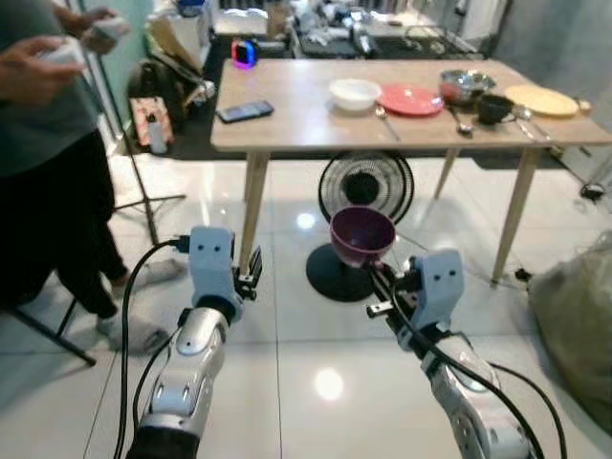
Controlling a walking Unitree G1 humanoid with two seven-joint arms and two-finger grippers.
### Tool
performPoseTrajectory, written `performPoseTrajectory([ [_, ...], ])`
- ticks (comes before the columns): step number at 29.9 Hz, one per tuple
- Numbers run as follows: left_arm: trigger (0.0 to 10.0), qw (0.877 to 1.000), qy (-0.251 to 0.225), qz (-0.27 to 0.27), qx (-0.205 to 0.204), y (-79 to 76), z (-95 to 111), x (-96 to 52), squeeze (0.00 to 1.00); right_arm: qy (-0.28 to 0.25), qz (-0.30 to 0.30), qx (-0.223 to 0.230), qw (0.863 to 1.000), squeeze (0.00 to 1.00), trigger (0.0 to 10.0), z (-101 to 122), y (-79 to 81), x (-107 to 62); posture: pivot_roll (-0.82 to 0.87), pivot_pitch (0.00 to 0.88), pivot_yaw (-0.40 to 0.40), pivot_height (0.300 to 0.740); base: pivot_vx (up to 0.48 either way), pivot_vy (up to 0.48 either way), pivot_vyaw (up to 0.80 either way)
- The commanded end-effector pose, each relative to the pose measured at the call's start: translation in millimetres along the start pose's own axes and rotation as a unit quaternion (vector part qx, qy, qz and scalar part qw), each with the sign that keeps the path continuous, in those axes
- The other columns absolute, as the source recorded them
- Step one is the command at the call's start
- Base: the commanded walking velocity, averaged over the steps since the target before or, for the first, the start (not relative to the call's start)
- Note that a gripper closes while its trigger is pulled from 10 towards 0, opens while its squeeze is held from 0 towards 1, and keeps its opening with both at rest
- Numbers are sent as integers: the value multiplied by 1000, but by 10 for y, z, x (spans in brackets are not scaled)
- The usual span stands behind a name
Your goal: Setting the table
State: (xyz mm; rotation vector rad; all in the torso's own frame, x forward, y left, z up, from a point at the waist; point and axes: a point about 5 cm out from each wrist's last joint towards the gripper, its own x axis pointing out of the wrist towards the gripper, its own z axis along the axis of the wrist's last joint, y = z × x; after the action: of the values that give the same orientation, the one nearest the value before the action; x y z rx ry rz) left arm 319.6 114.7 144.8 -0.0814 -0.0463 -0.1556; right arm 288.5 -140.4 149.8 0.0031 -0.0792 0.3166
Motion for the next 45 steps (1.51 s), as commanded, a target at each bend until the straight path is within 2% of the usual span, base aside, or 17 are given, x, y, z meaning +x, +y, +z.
performPoseTrajectory([
  [1,10000,1000,4,-5,1,-35,-13,-3,0,-8,-17,-4,1000,0,10000,32,-64,-9,-138,0,73,740,480,0,-788],
  [8,10000,1000,-13,-10,20,-35,70,-2,0,-48,-24,12,998,0,10000,209,-70,35,-131,0,76,740,480,0,-113],
  [10,10000,999,-23,-13,27,-32,125,-10,0,-83,-20,34,996,0,10000,380,-39,78,-122,0,78,740,480,0,0],
  [15,10000,999,-26,-13,32,-27,143,-15,0,-103,2,47,994,0,10000,480,41,137,-107,0,77,740,480,0,0],
  [28,10000,999,-28,-10,39,-7,175,-19,0,-115,26,69,991,0,10000,540,151,196,-84,0,78,740,480,0,0],
  [45,10000,999,-26,-12,41,11,186,-22,0,-89,-3,53,995,0,10000,402,47,112,-85,0,87,740,480,0,0],
])
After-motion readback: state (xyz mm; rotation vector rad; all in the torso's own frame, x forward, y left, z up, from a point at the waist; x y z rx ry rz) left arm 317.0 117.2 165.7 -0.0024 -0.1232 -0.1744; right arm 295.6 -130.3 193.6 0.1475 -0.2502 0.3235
